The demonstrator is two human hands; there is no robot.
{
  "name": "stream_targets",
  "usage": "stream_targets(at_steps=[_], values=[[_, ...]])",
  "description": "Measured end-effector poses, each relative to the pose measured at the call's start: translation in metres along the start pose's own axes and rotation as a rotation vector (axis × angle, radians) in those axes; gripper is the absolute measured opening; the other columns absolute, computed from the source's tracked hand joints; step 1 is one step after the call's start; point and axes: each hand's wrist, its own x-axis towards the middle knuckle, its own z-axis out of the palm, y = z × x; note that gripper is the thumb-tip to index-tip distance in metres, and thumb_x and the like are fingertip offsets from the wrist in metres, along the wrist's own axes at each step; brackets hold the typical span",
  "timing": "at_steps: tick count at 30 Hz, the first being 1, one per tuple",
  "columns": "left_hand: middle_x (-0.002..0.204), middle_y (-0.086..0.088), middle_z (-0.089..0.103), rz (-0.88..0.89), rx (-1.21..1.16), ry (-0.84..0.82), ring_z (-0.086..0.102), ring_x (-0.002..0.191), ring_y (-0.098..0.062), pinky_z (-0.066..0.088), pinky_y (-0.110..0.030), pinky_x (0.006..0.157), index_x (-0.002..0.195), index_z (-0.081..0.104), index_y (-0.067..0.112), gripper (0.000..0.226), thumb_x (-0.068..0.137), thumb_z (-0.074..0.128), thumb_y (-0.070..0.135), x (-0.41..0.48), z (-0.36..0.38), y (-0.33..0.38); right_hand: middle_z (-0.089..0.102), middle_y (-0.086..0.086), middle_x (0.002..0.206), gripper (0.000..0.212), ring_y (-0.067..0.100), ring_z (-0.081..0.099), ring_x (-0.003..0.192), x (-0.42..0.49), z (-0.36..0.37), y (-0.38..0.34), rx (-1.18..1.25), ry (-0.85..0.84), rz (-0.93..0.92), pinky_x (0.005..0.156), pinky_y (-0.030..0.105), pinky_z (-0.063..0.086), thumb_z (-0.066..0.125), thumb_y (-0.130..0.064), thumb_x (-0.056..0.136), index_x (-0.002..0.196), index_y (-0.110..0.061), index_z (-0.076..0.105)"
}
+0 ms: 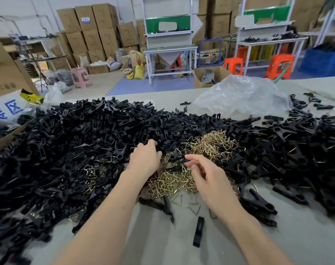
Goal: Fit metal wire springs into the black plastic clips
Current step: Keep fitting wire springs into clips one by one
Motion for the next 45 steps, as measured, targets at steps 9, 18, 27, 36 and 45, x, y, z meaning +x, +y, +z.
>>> stream_targets(at_steps=[9,18,27,36,45], values=[[0.109,0.004,0.057,0.118,-0.282,0.174,0.060,0.071,-0.012,0.044,-0.022,0.060,0.128,0.059,0.031,0.029,0.100,0.053,0.026,-0.028,-0.016,-0.036,0.061,-0.018,0.113,0.039,-0.001,0.051,0.108,-0.005,-0.001,-0.007,-0.258,-0.013,-0.188,0.095,0.020,0.044,0.042,-0.019,0.101,0.136,-0.028,0.058],[0.088,0.007,0.076,0.055,-1.132,0.238,0.066,0.074,-0.009,0.054,-0.030,0.076,0.107,0.071,0.035,0.031,0.100,0.053,0.011,-0.103,0.015,0.007,0.065,-0.036,0.113,0.041,-0.012,0.061,0.106,-0.009,0.016,-0.014,0.120,-0.072,0.014,0.088,0.009,0.046,0.054,-0.057,0.096,0.132,-0.039,0.063],[0.105,0.008,0.075,0.119,-1.080,0.229,0.070,0.095,-0.008,0.056,-0.029,0.091,0.118,0.069,0.031,0.025,0.101,0.056,0.019,-0.105,0.022,0.011,0.076,-0.015,0.097,0.017,0.002,0.072,0.089,-0.003,0.019,-0.015,0.358,-0.109,0.128,0.075,0.017,0.053,0.067,-0.031,0.097,0.107,-0.045,0.068],[0.106,0.021,0.070,0.182,-1.043,0.348,0.068,0.098,-0.002,0.055,-0.022,0.082,0.119,0.061,0.039,0.024,0.104,0.048,0.026,-0.109,0.027,0.014,0.079,-0.003,0.093,0.013,0.009,0.075,0.087,-0.002,0.014,-0.020,0.563,-0.146,0.213,0.074,0.019,0.057,0.069,-0.024,0.096,0.099,-0.037,0.071],[0.108,0.017,0.061,0.106,-0.861,0.567,0.059,0.097,-0.005,0.051,-0.029,0.083,0.120,0.056,0.042,0.021,0.100,0.048,0.037,-0.107,0.013,-0.004,0.076,-0.005,0.091,0.018,0.013,0.073,0.079,0.002,0.003,-0.018,0.641,-0.030,0.274,0.071,0.020,0.056,0.074,-0.024,0.092,0.099,-0.016,0.060]])
